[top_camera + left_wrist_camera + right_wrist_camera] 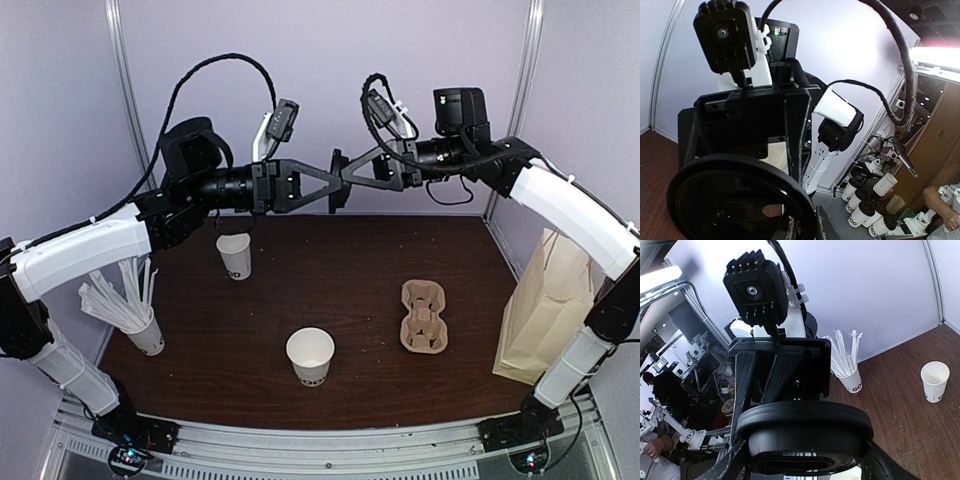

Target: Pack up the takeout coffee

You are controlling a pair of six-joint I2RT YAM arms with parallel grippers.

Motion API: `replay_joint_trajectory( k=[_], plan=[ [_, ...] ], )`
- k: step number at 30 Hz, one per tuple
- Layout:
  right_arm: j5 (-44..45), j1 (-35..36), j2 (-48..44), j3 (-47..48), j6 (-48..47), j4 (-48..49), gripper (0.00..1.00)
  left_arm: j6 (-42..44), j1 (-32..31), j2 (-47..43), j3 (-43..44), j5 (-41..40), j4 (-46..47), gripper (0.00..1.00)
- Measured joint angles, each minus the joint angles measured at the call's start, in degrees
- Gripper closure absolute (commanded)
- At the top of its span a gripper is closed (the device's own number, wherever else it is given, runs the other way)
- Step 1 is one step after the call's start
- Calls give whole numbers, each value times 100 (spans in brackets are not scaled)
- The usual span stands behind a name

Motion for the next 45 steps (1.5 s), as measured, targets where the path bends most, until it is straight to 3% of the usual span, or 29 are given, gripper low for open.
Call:
replay_joint_trajectory(
  k=[4,9,15,19,25,31,32,33,38,45],
  plan=[
    [79,15,31,-7,-129,-87,32,144,-17,-15,-4,-24,-142,56],
    [282,-83,61,-138,-479,-402,32,1049,-48,-389,7,-551,-1685,41],
    [940,-240,7,-466,-1825,-1399,30,1888,-37,-1198,-398,-1969,-3724,40],
    [1572,-262,-190,-721,-2715,-2199,30,2297,-131,-1272,-1172,-2627,-4446,38],
    [2277,-269,-695,-1119,-3633,-2968,29,2944,-994,-1198,-2509,-3488,-5176,31],
    [2507,-271,-839,-1331,-3954,-3226,29,3195,-1294,-1084,-2835,-4057,-4962,22],
    [2516,-271,-839,-1362,-3989,-3244,29,3209,-1303,-1029,-2903,-4131,-4848,5],
    [2520,-271,-839,-1384,-4006,-3257,29,3222,-1316,-955,-2994,-4194,-4684,3],
    [2533,-271,-839,-1401,-4041,-3314,29,3237,-1414,-555,-3515,-4356,-3731,3],
    [2531,-271,-824,-1458,-4017,-3324,29,3338,-1438,-2,-3873,-4415,-2256,15]
  ],
)
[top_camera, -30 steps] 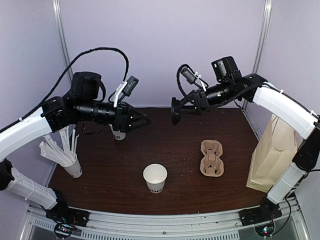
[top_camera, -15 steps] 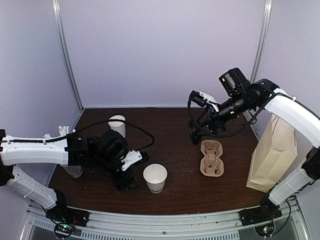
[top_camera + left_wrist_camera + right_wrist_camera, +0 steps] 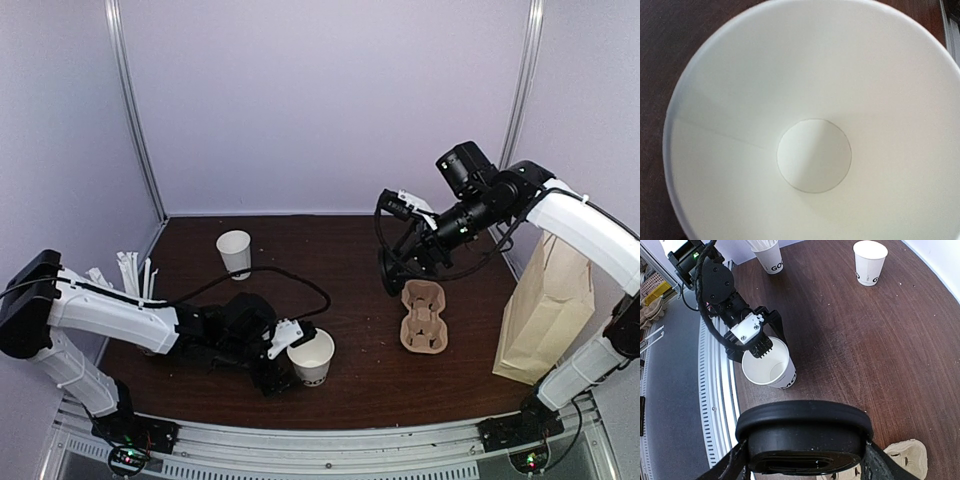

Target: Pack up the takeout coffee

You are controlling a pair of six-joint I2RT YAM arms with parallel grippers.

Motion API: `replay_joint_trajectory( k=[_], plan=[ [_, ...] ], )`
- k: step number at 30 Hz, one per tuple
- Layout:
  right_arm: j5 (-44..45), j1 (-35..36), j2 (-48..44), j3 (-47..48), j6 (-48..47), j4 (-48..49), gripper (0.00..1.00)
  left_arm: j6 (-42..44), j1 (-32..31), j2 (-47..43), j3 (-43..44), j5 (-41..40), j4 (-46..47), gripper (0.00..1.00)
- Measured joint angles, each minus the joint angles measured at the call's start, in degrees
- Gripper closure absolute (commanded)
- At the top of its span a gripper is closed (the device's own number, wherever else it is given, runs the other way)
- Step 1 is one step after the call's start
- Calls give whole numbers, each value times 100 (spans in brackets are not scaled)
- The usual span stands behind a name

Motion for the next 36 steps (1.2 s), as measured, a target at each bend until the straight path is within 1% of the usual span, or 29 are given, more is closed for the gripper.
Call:
replay_joint_trajectory(
  k=[4,13,18,24,30,36],
  plan=[
    [7,0,2,-55,2,-20,29,177,0,299,-7,22,660,17],
    [22,0,4,-175,7,-55,29,402,0,999,55,197,1453,20],
    [52,39,4,-177,-39,-188,29,442,0,1390,308,378,1808,20],
    [120,122,7,-177,-170,-367,29,487,0,1644,608,531,1991,20],
    [199,234,46,-177,-295,-535,29,507,0,1698,780,619,2052,16],
    [254,380,280,-105,-428,-715,29,514,0,1690,846,575,1893,13]
  ],
)
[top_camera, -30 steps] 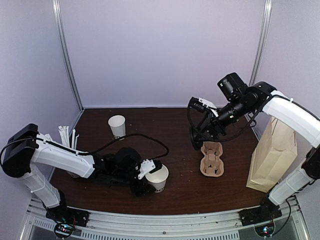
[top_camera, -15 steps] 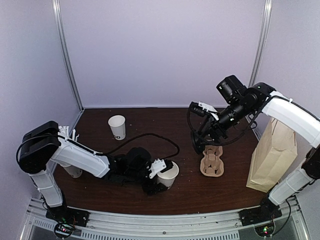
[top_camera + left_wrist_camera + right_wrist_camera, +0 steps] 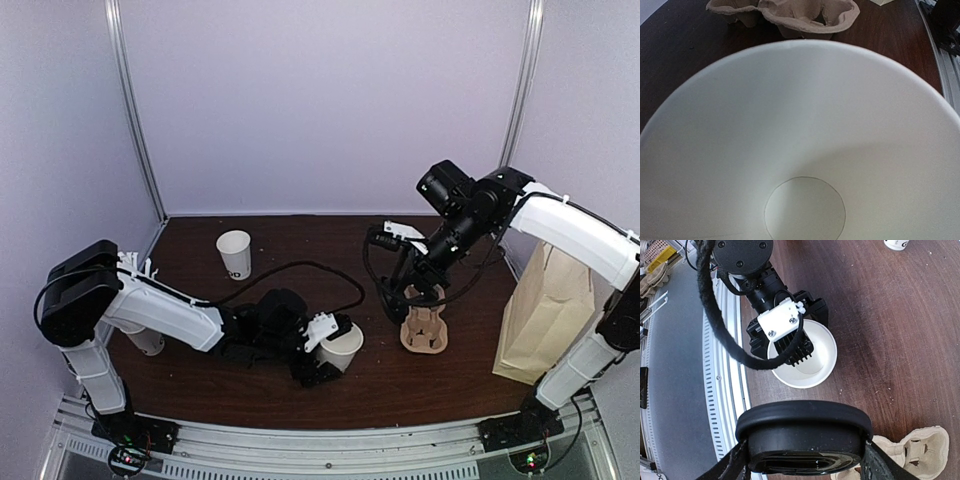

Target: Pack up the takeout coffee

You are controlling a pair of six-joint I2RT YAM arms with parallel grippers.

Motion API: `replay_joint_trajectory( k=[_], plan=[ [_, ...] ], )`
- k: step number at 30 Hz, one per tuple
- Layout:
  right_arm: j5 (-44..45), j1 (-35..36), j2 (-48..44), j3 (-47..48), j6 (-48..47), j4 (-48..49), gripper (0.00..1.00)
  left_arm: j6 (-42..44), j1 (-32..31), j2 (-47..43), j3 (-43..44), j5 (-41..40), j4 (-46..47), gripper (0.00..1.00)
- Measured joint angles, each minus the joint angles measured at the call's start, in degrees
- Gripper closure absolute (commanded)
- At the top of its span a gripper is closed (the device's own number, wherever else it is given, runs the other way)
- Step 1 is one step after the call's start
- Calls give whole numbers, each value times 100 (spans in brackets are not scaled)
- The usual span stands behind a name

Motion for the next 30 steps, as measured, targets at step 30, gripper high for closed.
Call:
replay_joint_trajectory(
  k=[30],
  plan=[
    [1744,1705,3132,3530,-584,-1965,25,-1523,-177,-3851,-2004,-1539,-1198,8]
  ],
)
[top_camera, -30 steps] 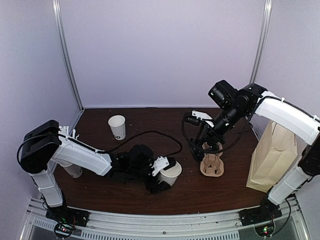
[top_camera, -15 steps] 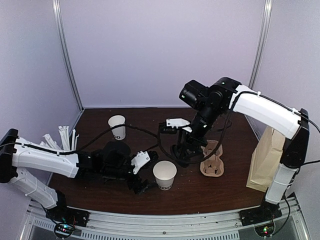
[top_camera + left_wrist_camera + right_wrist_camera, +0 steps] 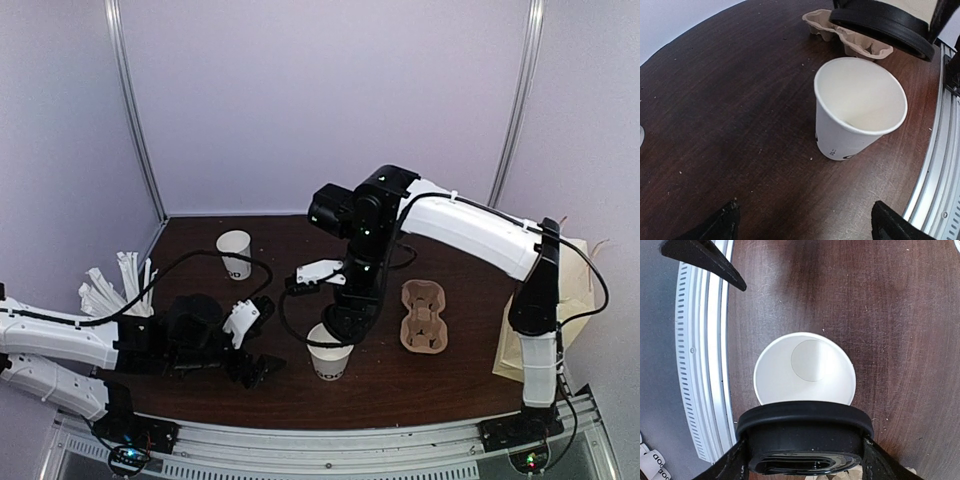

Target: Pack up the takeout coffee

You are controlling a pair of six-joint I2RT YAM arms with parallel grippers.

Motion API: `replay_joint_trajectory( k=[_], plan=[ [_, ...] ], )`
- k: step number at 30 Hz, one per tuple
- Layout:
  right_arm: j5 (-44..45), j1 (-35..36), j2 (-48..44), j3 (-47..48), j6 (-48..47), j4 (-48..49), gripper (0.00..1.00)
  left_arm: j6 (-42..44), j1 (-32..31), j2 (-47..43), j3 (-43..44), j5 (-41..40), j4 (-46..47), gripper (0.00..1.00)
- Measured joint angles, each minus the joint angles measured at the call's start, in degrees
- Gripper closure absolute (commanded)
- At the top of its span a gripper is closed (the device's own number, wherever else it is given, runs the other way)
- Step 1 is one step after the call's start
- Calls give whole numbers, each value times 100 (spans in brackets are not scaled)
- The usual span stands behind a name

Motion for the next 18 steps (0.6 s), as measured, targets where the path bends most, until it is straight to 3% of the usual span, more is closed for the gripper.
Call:
replay_joint_trajectory(
  k=[18],
  plan=[
    [621,431,721,505,146,-66,15,-426,0,-708,-400,-737,-44,8]
  ],
)
